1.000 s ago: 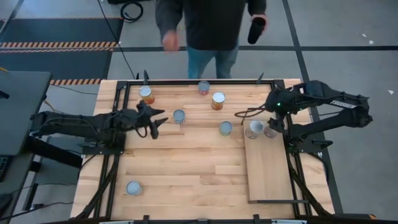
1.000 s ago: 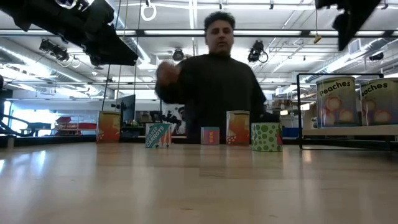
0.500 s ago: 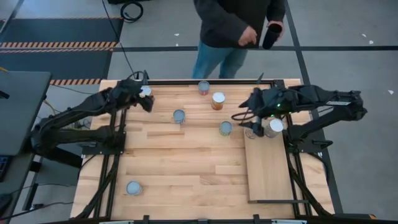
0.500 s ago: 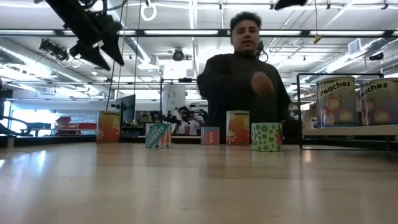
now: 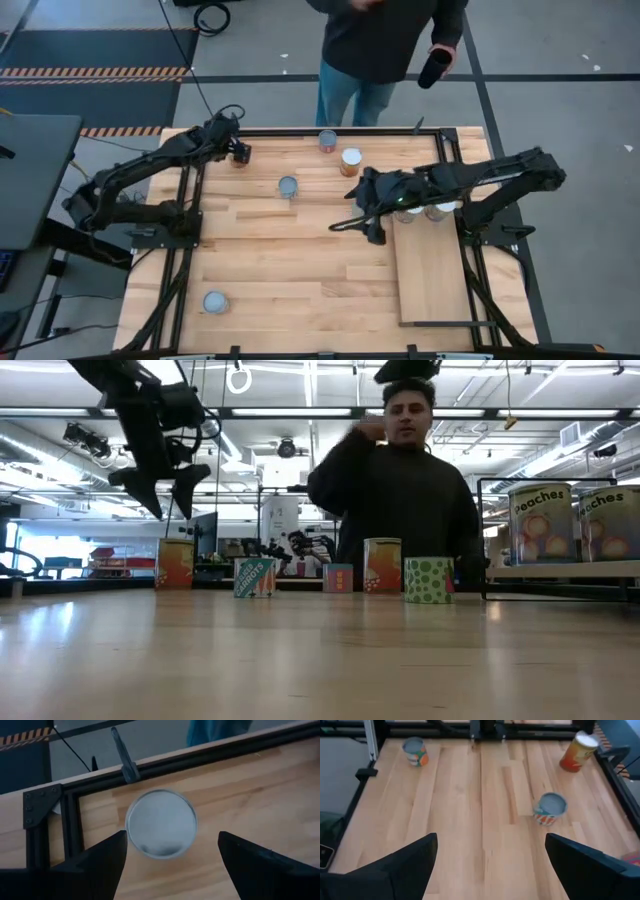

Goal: Pick and place cans onto a shelf
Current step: Put left the canned corn on the shelf

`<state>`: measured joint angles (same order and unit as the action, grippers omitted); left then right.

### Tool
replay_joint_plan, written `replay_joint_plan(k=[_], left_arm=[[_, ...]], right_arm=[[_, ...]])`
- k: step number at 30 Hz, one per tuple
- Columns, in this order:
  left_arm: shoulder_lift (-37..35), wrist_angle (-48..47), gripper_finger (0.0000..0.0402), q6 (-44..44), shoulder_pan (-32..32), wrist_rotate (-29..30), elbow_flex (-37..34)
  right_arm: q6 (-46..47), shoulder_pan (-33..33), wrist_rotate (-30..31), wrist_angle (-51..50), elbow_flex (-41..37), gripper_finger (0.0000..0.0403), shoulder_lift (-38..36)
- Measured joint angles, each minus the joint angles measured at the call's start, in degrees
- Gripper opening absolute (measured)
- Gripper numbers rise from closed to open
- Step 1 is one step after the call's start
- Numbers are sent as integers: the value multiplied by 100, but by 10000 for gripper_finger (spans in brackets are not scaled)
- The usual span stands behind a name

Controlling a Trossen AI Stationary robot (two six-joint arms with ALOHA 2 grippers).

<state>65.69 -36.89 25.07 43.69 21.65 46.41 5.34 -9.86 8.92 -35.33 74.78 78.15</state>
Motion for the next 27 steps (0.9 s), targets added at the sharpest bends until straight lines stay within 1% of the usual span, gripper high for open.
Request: replay_joint_plan(k=[5, 8, 11, 13, 17, 20, 22, 24, 27], left_arm=[[220, 373, 319, -17, 397, -329, 0], [401, 625, 319, -146, 614, -647, -1], [499, 684, 316, -314, 688, -752, -2], [527, 661, 307, -336, 661, -711, -2], [452, 800, 275, -497, 541, -278, -2], [390, 822, 245, -587, 532, -241, -2], [396, 722, 232, -616, 549, -269, -2], [396, 682, 232, -620, 590, -288, -2], [396, 570, 257, -595, 602, -355, -2]], right_arm=[[0, -16, -1, 9, -2, 378, 309], [0, -16, -1, -32, -2, 378, 363], [-63, -16, -3, -45, -2, 378, 382], [-89, -16, -1, -18, -3, 378, 366], [-120, -16, -1, -68, -2, 378, 330], [-165, -14, -1, -81, -2, 378, 330], [-212, -12, -1, -100, -2, 378, 328], [-215, -10, -1, -120, -2, 378, 328], [-259, -10, -1, -127, -2, 378, 328]])
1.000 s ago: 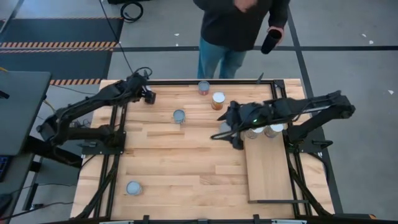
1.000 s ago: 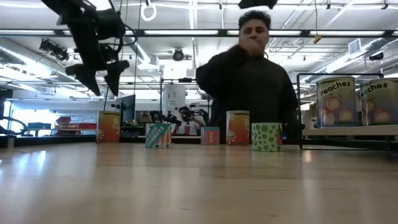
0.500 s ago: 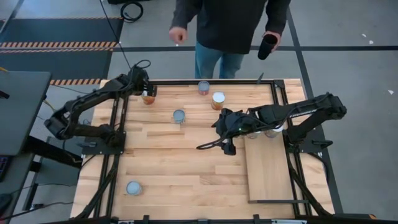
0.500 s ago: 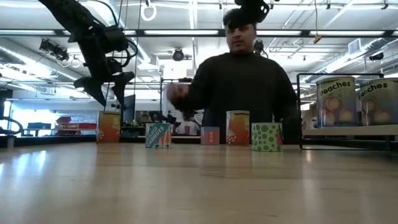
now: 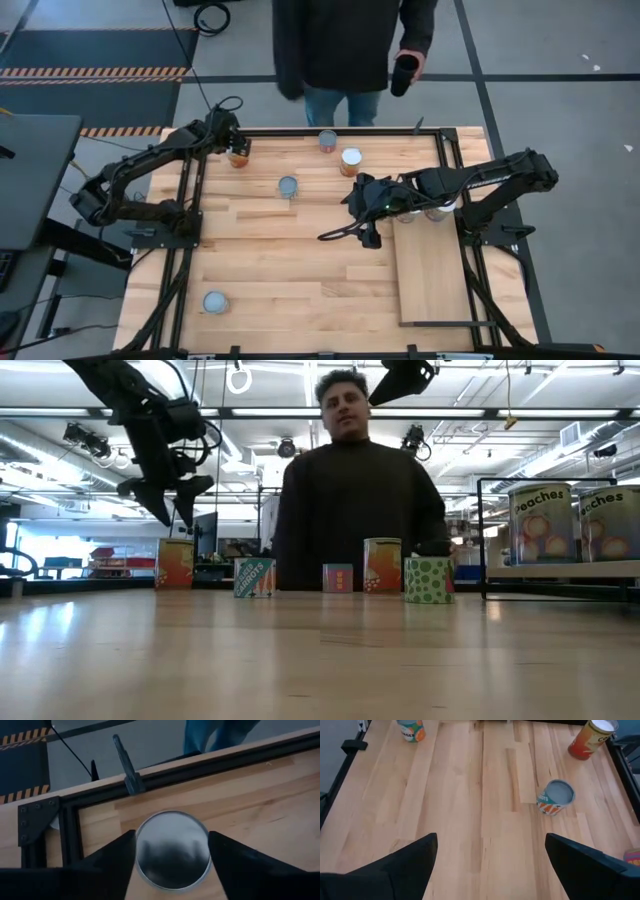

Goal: Pick and place cans onto a shelf
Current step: Put left the canned corn on the shelf

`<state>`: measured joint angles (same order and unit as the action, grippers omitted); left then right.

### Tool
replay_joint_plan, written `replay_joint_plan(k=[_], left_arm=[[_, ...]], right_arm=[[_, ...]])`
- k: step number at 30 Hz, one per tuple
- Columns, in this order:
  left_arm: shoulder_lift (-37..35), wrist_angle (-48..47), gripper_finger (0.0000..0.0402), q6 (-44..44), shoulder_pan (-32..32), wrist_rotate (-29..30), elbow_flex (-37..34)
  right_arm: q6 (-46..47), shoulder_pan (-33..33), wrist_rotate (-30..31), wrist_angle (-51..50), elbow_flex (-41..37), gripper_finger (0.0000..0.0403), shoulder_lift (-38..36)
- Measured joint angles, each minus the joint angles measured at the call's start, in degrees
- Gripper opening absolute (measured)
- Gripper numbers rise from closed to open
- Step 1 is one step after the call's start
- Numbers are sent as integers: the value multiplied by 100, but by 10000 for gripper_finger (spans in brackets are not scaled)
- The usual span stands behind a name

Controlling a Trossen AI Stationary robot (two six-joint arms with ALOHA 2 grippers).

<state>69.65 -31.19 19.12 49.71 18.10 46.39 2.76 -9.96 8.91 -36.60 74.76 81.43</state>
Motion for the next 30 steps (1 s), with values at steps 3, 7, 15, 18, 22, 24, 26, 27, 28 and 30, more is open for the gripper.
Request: replay_joint_plan(k=[3, 7, 15, 18, 22, 24, 26, 27, 28, 30], left_arm=[[0, -2, 298, 52, 0, -12, 0], [82, 3, 345, 109, 4, -17, 0], [385, 8, 357, 280, 138, -161, 0], [453, 20, 357, 294, 136, -112, 0], [540, 122, 357, 326, 131, -16, 8], [574, 172, 357, 356, 166, 17, 9], [610, 248, 357, 401, 195, -46, 9], [610, 236, 357, 406, 195, -58, 9], [610, 219, 357, 407, 194, -45, 9], [610, 160, 357, 436, 192, -49, 9]], right_arm=[[-37, 8, -2, 2, 0, 378, 0], [-42, 53, -1, 2, 0, 378, 0], [-41, 120, -2, -33, 0, 378, 0], [-41, 116, -2, -35, 0, 378, 0], [-41, 116, -2, -35, 0, 378, 0], [-41, 116, -4, -35, 0, 378, 0], [-39, 116, -3, -36, 0, 378, 0], [-39, 116, -4, -35, 0, 378, 0], [-40, 116, -4, -37, 0, 378, 0], [-39, 116, -4, -39, 0, 378, 0]])
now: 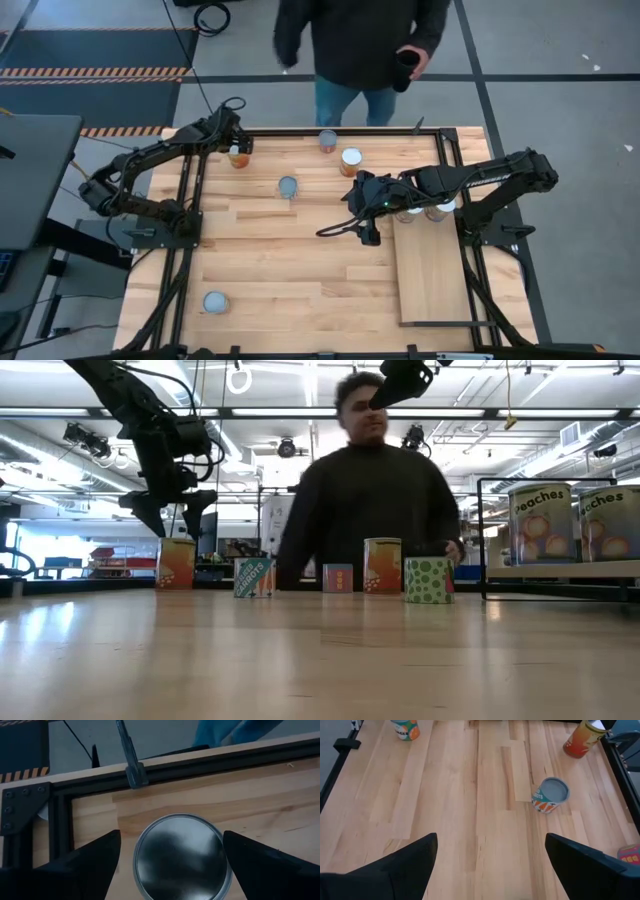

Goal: Pick and place cans onto a shelf
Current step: Put left the canned corn on the shelf

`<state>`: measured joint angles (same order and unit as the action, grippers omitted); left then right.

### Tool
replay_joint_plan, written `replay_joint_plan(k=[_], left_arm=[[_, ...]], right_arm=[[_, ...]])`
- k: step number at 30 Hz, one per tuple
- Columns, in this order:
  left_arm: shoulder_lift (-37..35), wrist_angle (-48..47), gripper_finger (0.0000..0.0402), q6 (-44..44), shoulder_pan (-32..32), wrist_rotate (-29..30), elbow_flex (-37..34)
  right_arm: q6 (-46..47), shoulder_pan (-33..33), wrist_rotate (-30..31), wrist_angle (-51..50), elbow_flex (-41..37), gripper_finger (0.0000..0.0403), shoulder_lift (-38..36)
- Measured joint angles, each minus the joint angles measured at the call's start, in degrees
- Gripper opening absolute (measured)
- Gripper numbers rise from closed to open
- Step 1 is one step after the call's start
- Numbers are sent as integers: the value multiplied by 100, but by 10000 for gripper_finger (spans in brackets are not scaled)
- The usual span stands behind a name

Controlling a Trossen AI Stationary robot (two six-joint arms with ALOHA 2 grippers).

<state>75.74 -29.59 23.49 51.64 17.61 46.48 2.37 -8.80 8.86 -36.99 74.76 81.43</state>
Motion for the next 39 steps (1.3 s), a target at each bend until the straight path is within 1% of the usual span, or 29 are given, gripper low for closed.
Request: replay_joint_plan(k=[6, 11, 14, 24, 29, 36, 39], left_arm=[[-2, -258, 357, -43, -16, 10, 1], [0, -236, 357, -179, -74, -31, -2], [-3, -180, 357, -213, -74, -161, -2], [-245, -291, 357, -423, -91, -180, 13], [-262, -210, 357, -742, -144, -196, 15], [-263, -27, 357, -827, -140, -182, 30], [-262, -83, 357, -914, -142, -350, 28]], right_arm=[[1, 0, 0, 0, 0, 378, 0], [-2, 0, 0, 0, 0, 378, 0], [-1, 0, -2, -1, 0, 378, 0], [1, 0, -2, -44, 0, 378, 0], [1, 0, -2, -42, 0, 378, 0], [1, 0, -2, -42, 0, 378, 0], [42, 0, -2, -42, 0, 378, 0]])
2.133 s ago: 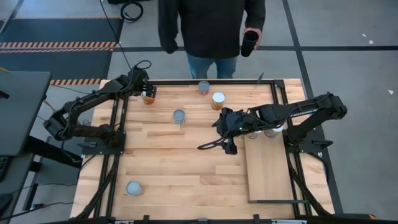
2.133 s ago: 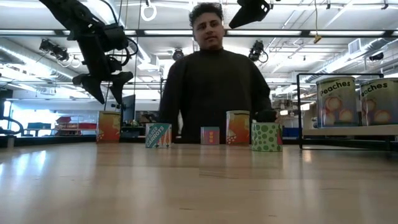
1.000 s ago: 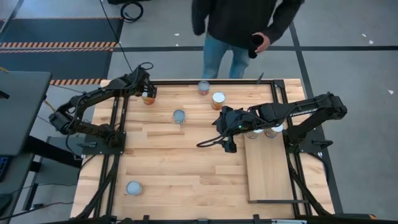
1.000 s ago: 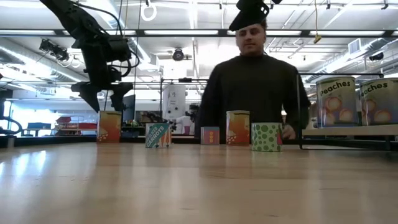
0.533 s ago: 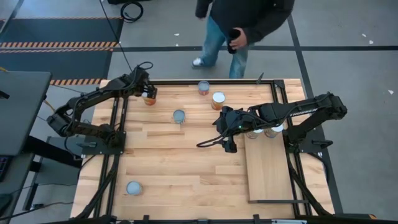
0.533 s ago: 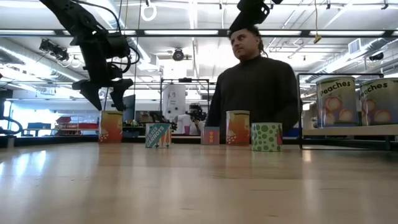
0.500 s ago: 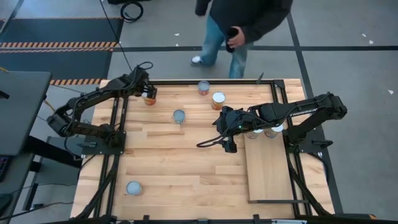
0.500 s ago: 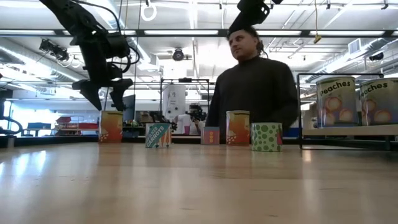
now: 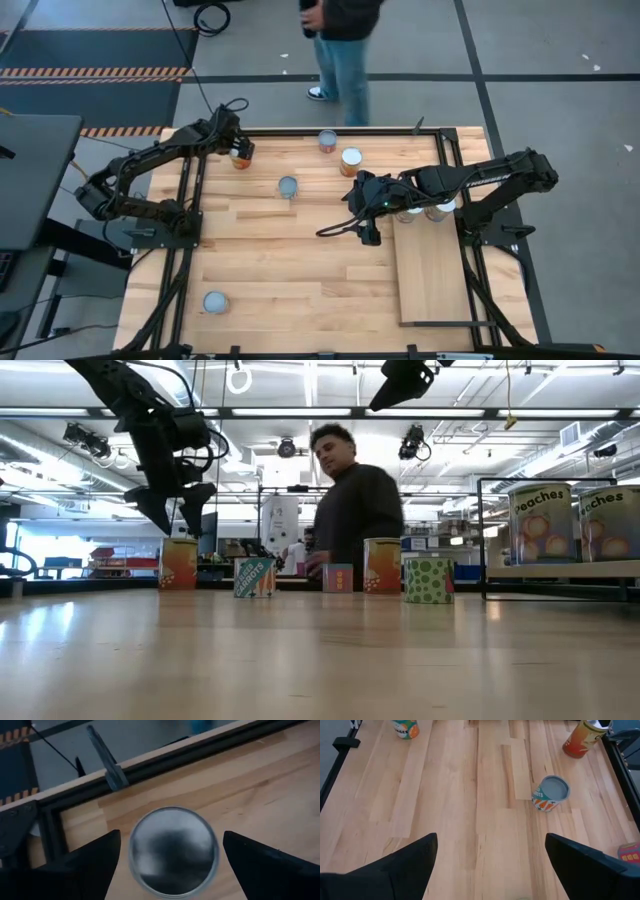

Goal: Pick and place cans onto a shelf
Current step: Put left the canned corn on the shelf

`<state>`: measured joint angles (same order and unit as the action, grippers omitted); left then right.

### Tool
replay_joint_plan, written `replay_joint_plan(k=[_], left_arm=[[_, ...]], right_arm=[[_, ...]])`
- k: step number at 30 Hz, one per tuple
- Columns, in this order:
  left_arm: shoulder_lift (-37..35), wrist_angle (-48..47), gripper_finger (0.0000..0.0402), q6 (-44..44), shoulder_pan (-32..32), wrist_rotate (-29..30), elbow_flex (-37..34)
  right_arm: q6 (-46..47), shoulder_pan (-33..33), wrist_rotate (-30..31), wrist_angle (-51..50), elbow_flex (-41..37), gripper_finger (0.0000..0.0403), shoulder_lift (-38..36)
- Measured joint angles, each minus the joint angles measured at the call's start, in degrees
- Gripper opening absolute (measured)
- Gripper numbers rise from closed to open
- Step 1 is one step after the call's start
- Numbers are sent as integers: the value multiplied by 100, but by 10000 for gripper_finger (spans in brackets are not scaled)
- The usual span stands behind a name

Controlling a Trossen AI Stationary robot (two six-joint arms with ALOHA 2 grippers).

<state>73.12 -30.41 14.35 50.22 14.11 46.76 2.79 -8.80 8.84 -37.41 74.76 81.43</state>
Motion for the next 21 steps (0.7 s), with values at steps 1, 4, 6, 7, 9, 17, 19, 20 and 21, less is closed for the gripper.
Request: replay_joint_plan(k=[1, 4, 6, 7, 9, 17, 19, 20, 21], left_arm=[[-2, 16, 357, 25, 0, -79, 0], [-2, 26, 357, 145, 11, -214, 0], [-2, 86, 357, 123, 45, -79, 0], [-2, 85, 357, 130, 61, -9, 0], [-2, 44, 357, 92, 79, -52, 0], [-2, 269, 357, 41, 74, -349, 0], [-2, 369, 357, 16, 74, -398, 0], [-4, 367, 357, -29, 73, -408, 1], [-4, 348, 357, -97, 68, -402, 0]], right_arm=[[0, 0, 0, 0, 0, 378, 0], [6, 0, 0, 1, 0, 378, 0], [24, 0, 0, 0, 0, 378, 0], [24, 0, 0, 0, 0, 378, 0], [24, 0, 0, 0, 0, 378, 0], [22, 0, 0, 2, 0, 378, 0], [22, 0, 0, 1, 0, 378, 0], [22, 0, 0, 0, 0, 378, 0], [22, 0, 0, 1, 0, 378, 0]])
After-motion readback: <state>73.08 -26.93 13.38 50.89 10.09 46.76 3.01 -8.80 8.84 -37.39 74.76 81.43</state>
